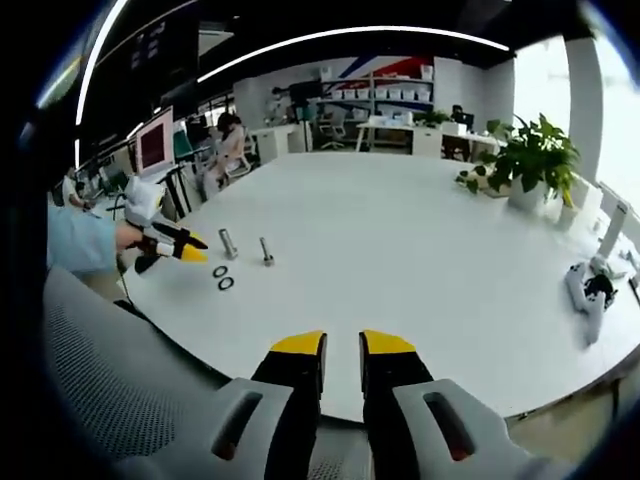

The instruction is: Place the washer onto the threaded stud by aligning its center hole with the stud, sliding it down to the base, and recovering from edge contact or off-axis alignment until the washer reaches the visible bottom stop.

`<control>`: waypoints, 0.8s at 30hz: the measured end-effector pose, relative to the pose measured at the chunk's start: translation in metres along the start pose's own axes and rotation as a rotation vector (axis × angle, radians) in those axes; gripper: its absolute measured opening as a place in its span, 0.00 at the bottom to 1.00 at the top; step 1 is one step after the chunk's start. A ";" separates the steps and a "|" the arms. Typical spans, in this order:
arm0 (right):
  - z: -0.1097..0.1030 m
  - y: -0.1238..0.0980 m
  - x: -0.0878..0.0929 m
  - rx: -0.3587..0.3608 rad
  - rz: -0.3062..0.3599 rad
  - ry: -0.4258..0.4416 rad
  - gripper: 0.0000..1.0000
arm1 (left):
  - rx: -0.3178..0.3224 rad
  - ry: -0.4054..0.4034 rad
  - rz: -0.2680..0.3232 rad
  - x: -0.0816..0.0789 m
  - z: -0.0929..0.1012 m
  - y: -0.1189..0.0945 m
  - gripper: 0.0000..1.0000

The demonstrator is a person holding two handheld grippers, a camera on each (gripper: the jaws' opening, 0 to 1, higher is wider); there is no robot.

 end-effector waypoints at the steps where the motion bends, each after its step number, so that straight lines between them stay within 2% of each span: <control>1: 0.000 0.000 0.000 -0.001 -0.001 0.006 0.15 | 0.005 0.011 -0.021 0.002 -0.005 0.005 0.24; 2: 0.000 0.000 0.000 0.000 0.000 0.014 0.15 | 0.012 0.016 -0.039 0.003 -0.007 0.008 0.24; 3: 0.000 0.000 0.000 0.000 0.000 0.014 0.15 | 0.020 0.020 -0.086 0.007 -0.009 0.011 0.23; 6: 0.001 0.000 0.000 0.001 -0.002 0.014 0.15 | 0.023 0.054 -0.112 0.006 -0.012 0.018 0.19; 13: -0.001 0.002 -0.002 -0.010 -0.007 0.017 0.15 | 0.028 0.075 -0.146 0.007 -0.019 0.031 0.19; 18: -0.002 0.003 -0.003 -0.013 -0.008 0.020 0.15 | 0.032 0.089 -0.168 0.009 -0.018 0.033 0.19; 21: -0.002 0.003 -0.003 -0.015 -0.008 0.022 0.15 | 0.022 0.128 -0.198 0.015 -0.019 0.035 0.19; 22: -0.002 0.003 -0.002 -0.017 -0.008 0.023 0.15 | 0.025 0.121 -0.179 0.013 -0.019 0.034 0.19; 23: -0.003 0.003 -0.002 -0.021 -0.008 0.024 0.15 | 0.011 0.113 -0.190 0.014 -0.019 0.033 0.17; 24: -0.003 0.003 -0.002 -0.022 -0.008 0.025 0.14 | 0.002 0.158 -0.193 0.013 -0.020 0.031 0.16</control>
Point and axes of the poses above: the point that each gripper's makers call its tool centre point, and the gripper's own axes: y roughly forward along the fingers, z roughly to its right, x roughly out of its underside, the point moved 5 cm from there along -y, roughly backward along the fingers, and after that the axes turned 14 degrees about -y, right-handed, at the moved point
